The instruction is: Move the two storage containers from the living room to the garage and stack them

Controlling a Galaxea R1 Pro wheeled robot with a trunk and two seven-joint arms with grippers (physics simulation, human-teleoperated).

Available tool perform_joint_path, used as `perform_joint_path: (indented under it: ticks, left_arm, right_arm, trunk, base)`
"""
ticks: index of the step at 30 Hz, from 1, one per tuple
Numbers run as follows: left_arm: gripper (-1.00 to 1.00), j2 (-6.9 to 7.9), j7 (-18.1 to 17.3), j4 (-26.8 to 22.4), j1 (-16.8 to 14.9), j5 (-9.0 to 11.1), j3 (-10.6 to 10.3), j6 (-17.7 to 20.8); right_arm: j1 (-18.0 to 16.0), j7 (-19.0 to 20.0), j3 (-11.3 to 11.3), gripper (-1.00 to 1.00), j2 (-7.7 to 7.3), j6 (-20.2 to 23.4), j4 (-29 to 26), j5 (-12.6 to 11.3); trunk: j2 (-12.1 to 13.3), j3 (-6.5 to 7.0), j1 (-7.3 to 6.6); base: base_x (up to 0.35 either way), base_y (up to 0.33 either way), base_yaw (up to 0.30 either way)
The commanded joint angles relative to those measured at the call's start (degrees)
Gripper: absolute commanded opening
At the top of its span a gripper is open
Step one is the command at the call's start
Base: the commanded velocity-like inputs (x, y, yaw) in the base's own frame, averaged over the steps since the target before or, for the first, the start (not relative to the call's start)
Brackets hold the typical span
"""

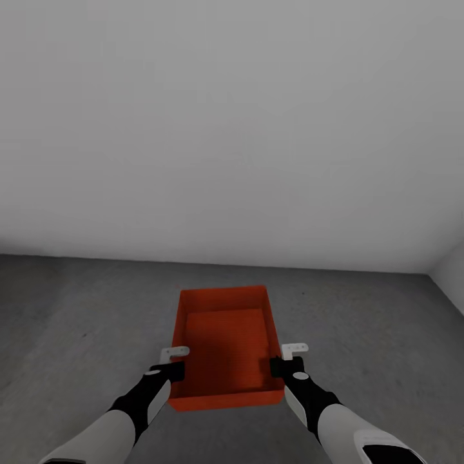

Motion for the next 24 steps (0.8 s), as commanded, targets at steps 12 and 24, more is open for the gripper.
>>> perform_joint_path:
  ticks: [12,24]
  left_arm:
    - [-1.0,0.72,1.4,-0.7,0.0,-0.6,1.2,-1.7]
    - [-1.0,0.72,1.4,-0.7,0.0,-0.6,1.3,-1.7]
  right_arm:
    - [0.0,0.3,0.0,-1.0,0.04,-0.3,0.3,0.0]
    - [0.0,0.3,-0.1,-1.0,0.04,-0.3,0.3,0.0]
  trunk:
    - [-4.9,-2.21,2.64]
    - [-9.7,-4.36,5.28]
  base:
    - [0.0,0.0,-0.273]
    - [0.0,0.0,-0.107]
